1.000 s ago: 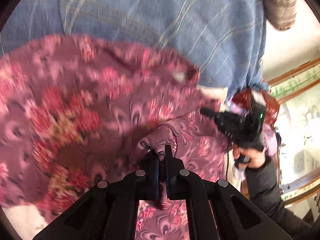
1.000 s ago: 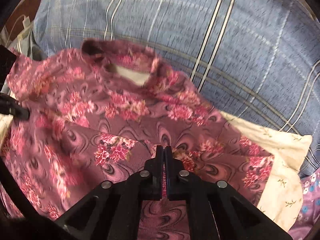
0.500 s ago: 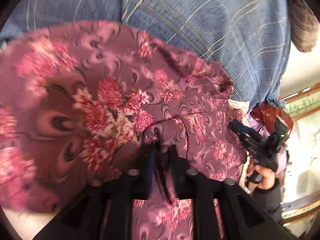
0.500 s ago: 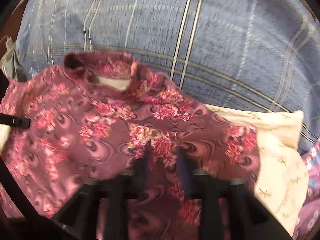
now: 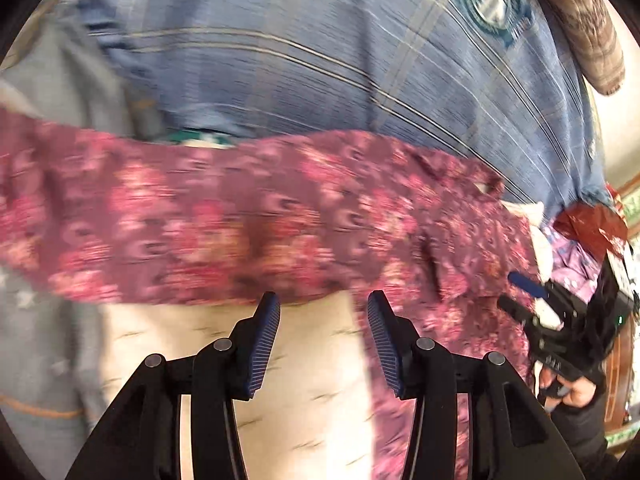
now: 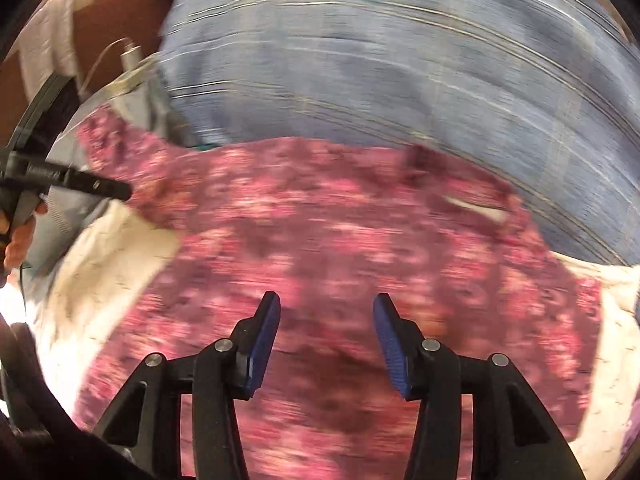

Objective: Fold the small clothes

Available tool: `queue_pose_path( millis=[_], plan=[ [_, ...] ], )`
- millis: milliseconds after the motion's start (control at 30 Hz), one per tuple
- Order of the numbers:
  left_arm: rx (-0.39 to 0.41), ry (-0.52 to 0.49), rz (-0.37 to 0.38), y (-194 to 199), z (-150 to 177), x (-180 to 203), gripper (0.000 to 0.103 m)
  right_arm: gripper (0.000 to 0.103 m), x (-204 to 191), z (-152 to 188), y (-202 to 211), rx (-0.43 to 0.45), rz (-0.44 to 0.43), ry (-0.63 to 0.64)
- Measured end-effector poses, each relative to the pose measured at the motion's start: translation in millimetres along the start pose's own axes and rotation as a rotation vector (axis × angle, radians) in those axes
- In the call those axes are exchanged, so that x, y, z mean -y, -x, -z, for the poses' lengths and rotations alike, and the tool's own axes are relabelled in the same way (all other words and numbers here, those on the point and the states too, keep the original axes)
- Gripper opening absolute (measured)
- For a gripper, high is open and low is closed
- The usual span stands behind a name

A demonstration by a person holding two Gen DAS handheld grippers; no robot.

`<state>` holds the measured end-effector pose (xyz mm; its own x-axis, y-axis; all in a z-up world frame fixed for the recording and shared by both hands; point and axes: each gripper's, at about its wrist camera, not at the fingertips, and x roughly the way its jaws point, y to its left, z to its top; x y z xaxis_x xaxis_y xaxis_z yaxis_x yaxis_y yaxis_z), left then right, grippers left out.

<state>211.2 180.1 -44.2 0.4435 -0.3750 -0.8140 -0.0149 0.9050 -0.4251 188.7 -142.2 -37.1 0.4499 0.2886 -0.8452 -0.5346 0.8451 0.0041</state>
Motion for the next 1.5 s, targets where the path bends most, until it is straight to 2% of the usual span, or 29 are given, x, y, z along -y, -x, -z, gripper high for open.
queue_pose_path(
  millis=[267,667,867,1100,1200,1267,1300,1333,1367,1400,1433,1467,1500],
  plan=[
    [0.062,0.047,-0.054,83,16,-55,0.045,0.05,-95,-19,-25,-0.006,-0.114,0.066],
    [0.173,0.128,-0.193,179,7,-130,0.045,0.053,-190,-59,-75,-0.012,-0.234,0.175],
    [0.226,0.179,-0.271,201,0,-152,0.046,0.055,-221,-72,-105,-0.031,-0.26,0.221],
    [0.276,0.246,-0.265,218,-2,-178,0.049,0.056,-245,-86,-135,-0.054,-0.267,0.265],
    [0.268,0.266,-0.25,210,-7,-187,0.052,0.056,-253,-90,-145,-0.057,-0.261,0.277],
    [0.271,0.245,-0.232,202,-11,-188,0.051,0.056,-259,-91,-155,-0.063,-0.233,0.295],
    [0.267,0.233,-0.232,197,-14,-187,0.05,0.056,-261,-91,-157,-0.062,-0.221,0.303],
    [0.254,0.222,-0.237,191,-16,-185,0.043,0.056,-263,-92,-161,-0.061,-0.204,0.314],
    [0.241,0.212,-0.236,186,-17,-182,0.032,0.053,-266,-92,-164,-0.06,-0.187,0.323],
    [0.219,0.2,-0.234,179,-19,-180,0.006,0.052,-268,-93,-167,-0.057,-0.168,0.331],
    [0.2,0.187,-0.229,172,-20,-177,0.006,0.04,-269,-94,-169,-0.057,-0.156,0.336],
    [0.206,0.168,-0.221,169,-19,-173,0.006,0.017,-269,-95,-171,-0.058,-0.142,0.337],
    [0.212,0.15,-0.215,168,-19,-168,0.005,0.009,-269,-95,-172,-0.061,-0.136,0.336]
  ],
)
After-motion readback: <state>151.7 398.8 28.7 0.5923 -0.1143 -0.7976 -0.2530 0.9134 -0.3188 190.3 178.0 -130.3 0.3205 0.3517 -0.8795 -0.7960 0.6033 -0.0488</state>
